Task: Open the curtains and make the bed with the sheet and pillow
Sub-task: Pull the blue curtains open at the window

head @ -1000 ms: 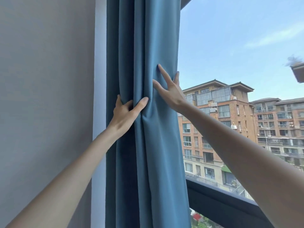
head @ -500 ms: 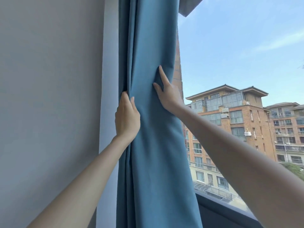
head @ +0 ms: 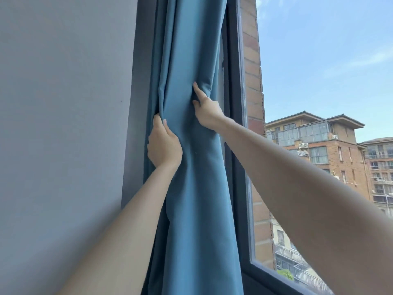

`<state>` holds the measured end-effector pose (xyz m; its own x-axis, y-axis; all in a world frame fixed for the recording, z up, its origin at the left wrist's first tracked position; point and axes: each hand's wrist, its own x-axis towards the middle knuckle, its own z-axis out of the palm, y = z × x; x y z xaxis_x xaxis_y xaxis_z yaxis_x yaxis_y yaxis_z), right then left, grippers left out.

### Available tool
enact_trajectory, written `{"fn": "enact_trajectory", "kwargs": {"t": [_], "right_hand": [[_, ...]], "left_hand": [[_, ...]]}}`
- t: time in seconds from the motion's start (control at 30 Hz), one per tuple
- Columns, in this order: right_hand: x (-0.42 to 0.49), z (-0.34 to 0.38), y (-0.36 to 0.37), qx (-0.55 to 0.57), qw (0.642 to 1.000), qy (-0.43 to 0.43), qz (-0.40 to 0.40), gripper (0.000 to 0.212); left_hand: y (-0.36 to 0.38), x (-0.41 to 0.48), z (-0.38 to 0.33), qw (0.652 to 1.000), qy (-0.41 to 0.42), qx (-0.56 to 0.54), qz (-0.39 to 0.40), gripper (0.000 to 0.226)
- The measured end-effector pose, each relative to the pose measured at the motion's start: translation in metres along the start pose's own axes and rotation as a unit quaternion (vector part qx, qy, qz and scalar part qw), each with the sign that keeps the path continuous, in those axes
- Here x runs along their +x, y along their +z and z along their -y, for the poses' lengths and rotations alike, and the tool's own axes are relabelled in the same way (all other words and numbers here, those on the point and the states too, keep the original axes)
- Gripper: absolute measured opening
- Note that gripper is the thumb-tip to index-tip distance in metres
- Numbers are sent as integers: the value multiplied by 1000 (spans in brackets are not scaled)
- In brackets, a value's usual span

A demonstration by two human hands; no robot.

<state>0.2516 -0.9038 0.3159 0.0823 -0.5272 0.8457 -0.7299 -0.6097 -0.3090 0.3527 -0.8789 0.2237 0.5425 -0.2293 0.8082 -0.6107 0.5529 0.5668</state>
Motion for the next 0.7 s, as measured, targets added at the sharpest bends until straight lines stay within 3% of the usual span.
{"fn": "enact_trajectory", "kwargs": {"t": [0.17,0.4,0.7], "right_hand": [[8,-5,34,12,999,3,46,54],[-11,-18,15,-13,998,-1,56,58],[-83,-28,-22,-45,997,15,56,60]], "left_hand": [[8,6,27,1000,14,14,8,35],[0,-8,19,997,16,60,55,36],[-30,-52,-7,991,37,-50,116,41]]}}
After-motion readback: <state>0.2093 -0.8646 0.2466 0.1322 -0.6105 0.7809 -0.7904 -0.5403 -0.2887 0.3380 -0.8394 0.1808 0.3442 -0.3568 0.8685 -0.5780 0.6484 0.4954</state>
